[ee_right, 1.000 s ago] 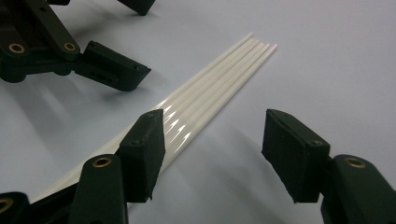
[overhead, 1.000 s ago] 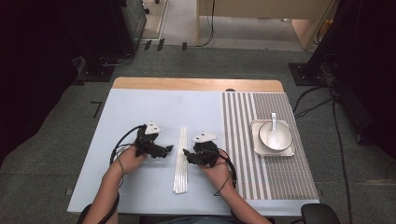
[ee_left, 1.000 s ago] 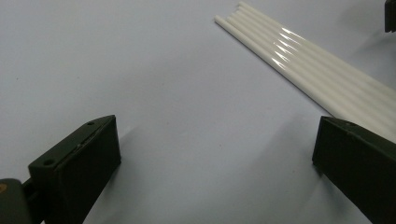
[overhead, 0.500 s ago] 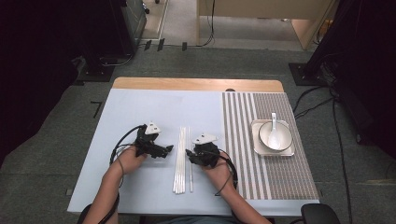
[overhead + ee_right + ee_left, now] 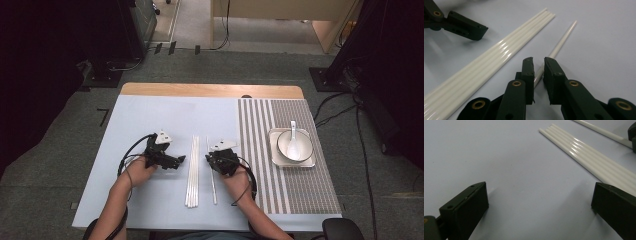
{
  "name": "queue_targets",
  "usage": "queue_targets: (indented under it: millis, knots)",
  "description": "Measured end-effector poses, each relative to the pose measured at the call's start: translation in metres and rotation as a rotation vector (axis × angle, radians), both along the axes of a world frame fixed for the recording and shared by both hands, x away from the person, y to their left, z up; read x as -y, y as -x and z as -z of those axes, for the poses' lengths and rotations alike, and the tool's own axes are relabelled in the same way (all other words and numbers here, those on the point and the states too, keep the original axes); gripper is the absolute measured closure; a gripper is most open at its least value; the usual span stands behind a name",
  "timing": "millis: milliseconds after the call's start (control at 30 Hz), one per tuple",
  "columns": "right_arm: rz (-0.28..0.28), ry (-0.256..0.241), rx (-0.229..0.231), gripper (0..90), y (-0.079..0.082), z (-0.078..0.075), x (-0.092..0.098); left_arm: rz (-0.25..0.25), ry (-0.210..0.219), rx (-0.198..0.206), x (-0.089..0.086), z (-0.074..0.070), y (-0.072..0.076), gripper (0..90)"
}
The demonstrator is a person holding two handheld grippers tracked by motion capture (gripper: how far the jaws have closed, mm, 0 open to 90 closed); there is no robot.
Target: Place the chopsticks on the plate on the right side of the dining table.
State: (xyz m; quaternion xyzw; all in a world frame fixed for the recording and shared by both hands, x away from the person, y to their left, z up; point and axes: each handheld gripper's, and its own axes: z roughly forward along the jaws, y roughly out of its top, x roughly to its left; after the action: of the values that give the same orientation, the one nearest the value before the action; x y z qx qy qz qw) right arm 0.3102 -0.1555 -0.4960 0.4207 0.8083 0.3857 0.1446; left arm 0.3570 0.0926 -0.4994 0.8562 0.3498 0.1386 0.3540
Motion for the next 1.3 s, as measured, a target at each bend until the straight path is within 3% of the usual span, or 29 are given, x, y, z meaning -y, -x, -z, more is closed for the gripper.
queue_targets:
  millis: [267,500,667,1000,1133,1300]
  knots:
    - [-0.006,0.026,0.003,82.7,-0.005,-0.003,0.009,0.000,0.001,-0.001,0.000,0.000,0.000,0.5]
    - [0.032,-0.035,-0.029,83.9,-0.012,0.000,0.020,0.000,0.001,0.000,0.000,0.000,0.000,0.5]
    - [0.049,-0.048,-0.037,84.3,-0.013,0.000,0.025,0.000,0.001,0.000,0.000,0.000,0.000,0.6]
    - [0.025,-0.038,-0.031,84.4,-0.022,0.000,0.025,0.000,0.001,-0.001,0.000,0.000,0.000,0.6]
    - [0.031,-0.056,-0.037,84.2,-0.027,0.001,0.027,-0.001,0.002,-0.001,0.000,0.000,0.000,0.5]
    - [0.048,-0.077,-0.020,77.5,-0.024,0.000,0.029,0.000,0.001,0.000,0.000,0.000,0.000,0.6]
